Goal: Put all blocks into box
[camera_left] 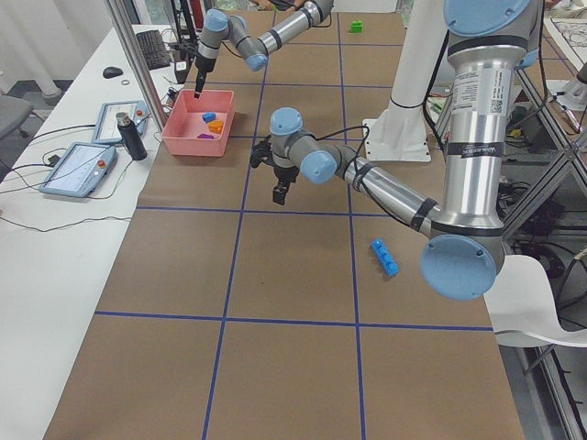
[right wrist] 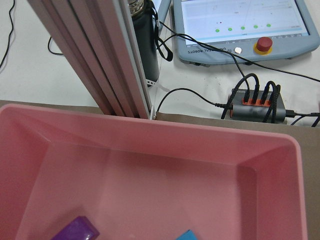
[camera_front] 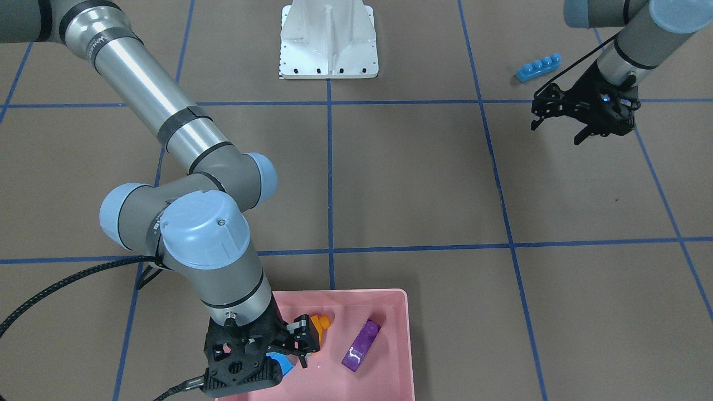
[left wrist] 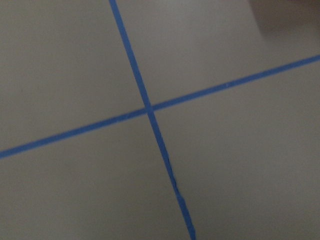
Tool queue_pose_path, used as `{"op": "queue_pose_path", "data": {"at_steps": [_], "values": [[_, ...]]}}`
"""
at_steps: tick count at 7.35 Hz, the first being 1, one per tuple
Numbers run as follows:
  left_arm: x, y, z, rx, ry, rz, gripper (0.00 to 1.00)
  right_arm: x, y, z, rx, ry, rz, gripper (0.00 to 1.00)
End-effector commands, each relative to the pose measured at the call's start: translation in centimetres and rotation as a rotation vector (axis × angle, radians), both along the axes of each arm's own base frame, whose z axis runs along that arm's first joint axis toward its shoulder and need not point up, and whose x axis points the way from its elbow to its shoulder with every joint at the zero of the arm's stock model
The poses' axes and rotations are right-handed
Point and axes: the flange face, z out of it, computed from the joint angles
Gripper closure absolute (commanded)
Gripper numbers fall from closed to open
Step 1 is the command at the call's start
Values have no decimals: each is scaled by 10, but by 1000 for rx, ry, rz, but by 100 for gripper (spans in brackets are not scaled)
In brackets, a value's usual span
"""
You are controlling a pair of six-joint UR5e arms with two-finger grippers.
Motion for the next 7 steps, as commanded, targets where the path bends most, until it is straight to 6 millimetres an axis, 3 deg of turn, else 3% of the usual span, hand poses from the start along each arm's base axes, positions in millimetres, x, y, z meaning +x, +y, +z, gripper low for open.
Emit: {"op": "queue_pose_path", "data": {"at_steps": [1,3,4,5,7], "values": [[34,73,31,-1,-83,145,0,60,33,58,-63,-38,-52,0],[38,132,37,-14,-111,267,0,126,46,67,-150,-84,-89,1],[44,153,46,-28,-132,325,0,154,60,91,-200,-99,-104,0],[49,171,57,-41,-157,376,0,190,79,128,-233,-113,-100,0],[51,192,75,-51,-209,428,0,262,109,178,-268,-141,-82,0]]}}
